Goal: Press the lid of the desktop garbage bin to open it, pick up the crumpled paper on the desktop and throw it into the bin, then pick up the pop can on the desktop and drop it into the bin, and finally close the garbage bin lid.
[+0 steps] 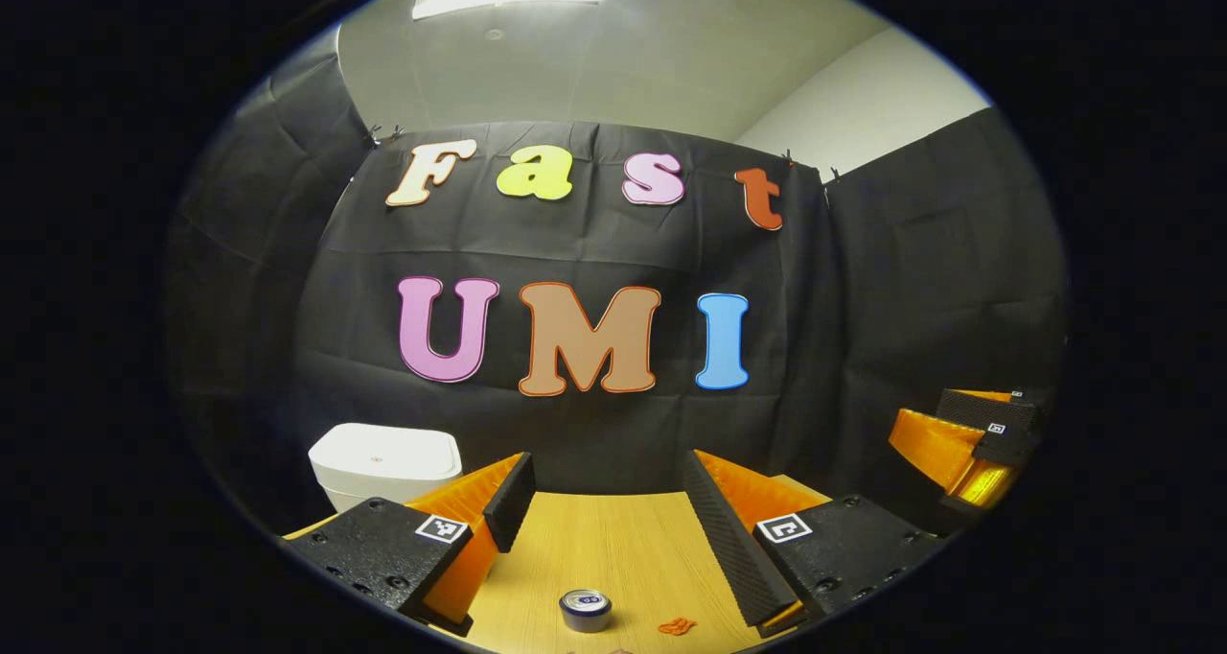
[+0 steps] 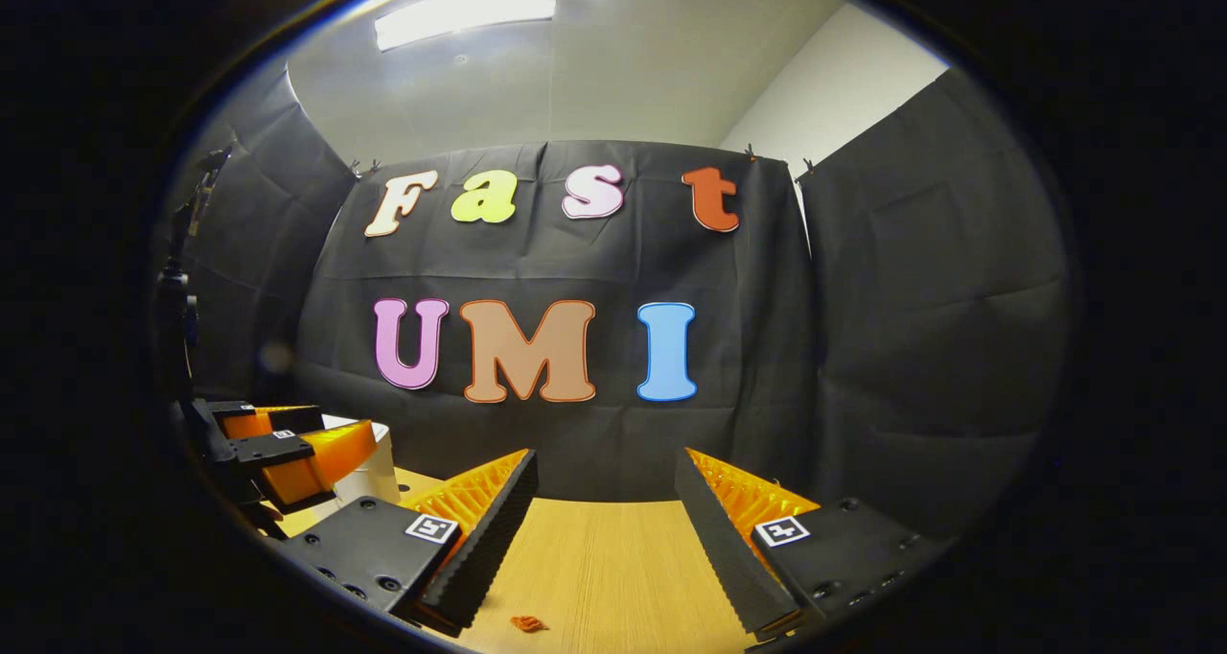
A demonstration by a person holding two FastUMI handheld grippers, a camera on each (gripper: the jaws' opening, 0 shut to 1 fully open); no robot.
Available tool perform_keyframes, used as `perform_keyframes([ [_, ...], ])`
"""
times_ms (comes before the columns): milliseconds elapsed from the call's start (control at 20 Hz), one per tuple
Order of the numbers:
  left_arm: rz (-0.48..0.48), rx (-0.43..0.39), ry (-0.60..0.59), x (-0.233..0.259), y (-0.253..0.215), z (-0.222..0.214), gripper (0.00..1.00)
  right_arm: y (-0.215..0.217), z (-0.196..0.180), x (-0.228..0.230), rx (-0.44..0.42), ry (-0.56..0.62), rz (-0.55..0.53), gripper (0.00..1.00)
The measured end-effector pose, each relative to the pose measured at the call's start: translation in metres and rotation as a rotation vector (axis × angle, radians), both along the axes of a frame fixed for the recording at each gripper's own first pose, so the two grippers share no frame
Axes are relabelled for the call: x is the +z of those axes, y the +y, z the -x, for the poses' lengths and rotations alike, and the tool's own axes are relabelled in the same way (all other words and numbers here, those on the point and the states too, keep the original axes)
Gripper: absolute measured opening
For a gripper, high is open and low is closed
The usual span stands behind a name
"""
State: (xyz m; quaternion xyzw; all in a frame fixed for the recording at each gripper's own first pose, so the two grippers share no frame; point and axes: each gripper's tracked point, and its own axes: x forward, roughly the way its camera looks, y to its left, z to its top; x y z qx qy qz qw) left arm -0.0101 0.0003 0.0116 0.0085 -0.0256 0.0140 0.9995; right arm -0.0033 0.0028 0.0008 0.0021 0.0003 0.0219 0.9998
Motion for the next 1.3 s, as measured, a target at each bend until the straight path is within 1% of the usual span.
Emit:
perform_keyframes([
  [50, -0.001, 0.003, -0.002, 0.001, 0.0, 0.0, 0.92, -0.001, -0.001, 0.001, 0.0, -0.001, -0.002, 0.96],
  [100, -0.002, 0.005, -0.002, 0.001, 0.0, 0.0, 0.92, -0.002, -0.001, 0.001, 0.0, -0.003, -0.004, 1.0],
  [250, -0.003, 0.007, -0.003, 0.001, -0.001, -0.001, 0.93, -0.005, -0.002, 0.002, -0.003, -0.005, -0.009, 1.0],
  [300, -0.003, 0.004, -0.004, 0.001, -0.003, -0.002, 0.93, -0.006, -0.002, 0.001, -0.005, -0.005, -0.01, 0.96],
  [350, -0.002, 0.0, -0.007, 0.001, -0.004, -0.001, 0.93, -0.006, -0.003, 0.001, -0.006, -0.004, -0.01, 0.96],
  [900, 0.009, -0.017, -0.016, 0.002, -0.011, -0.002, 0.93, -0.011, -0.003, 0.0, -0.014, -0.005, -0.012, 0.96],
  [950, 0.009, -0.016, -0.016, 0.002, -0.01, -0.002, 0.93, -0.01, -0.003, -0.001, -0.011, -0.005, -0.012, 1.0],
  [1000, 0.01, -0.013, -0.016, 0.001, -0.009, -0.002, 0.93, -0.009, -0.002, -0.002, -0.008, -0.005, -0.011, 0.96],
  [1050, 0.011, -0.011, -0.011, 0.0, -0.008, -0.003, 0.93, -0.008, -0.002, -0.002, -0.004, -0.006, -0.012, 0.96],
  [1100, 0.013, -0.008, -0.006, -0.003, -0.006, -0.002, 0.93, -0.007, -0.004, -0.005, 0.0, -0.002, -0.011, 1.0],
  [1150, 0.015, -0.006, -0.003, -0.004, -0.006, -0.002, 0.93, -0.005, -0.004, -0.006, 0.004, 0.001, -0.011, 0.96],
  [1200, 0.016, -0.004, -0.002, -0.004, -0.005, -0.002, 0.93, -0.004, -0.004, -0.006, 0.008, 0.003, -0.012, 0.96],
  [1250, 0.016, -0.002, -0.002, -0.005, -0.004, -0.001, 0.92, -0.003, -0.005, -0.007, 0.012, 0.004, -0.013, 1.0],
  [1300, 0.015, 0.002, -0.002, -0.004, -0.001, -0.001, 0.93, -0.002, -0.007, -0.008, 0.015, 0.005, -0.013, 1.0],
])
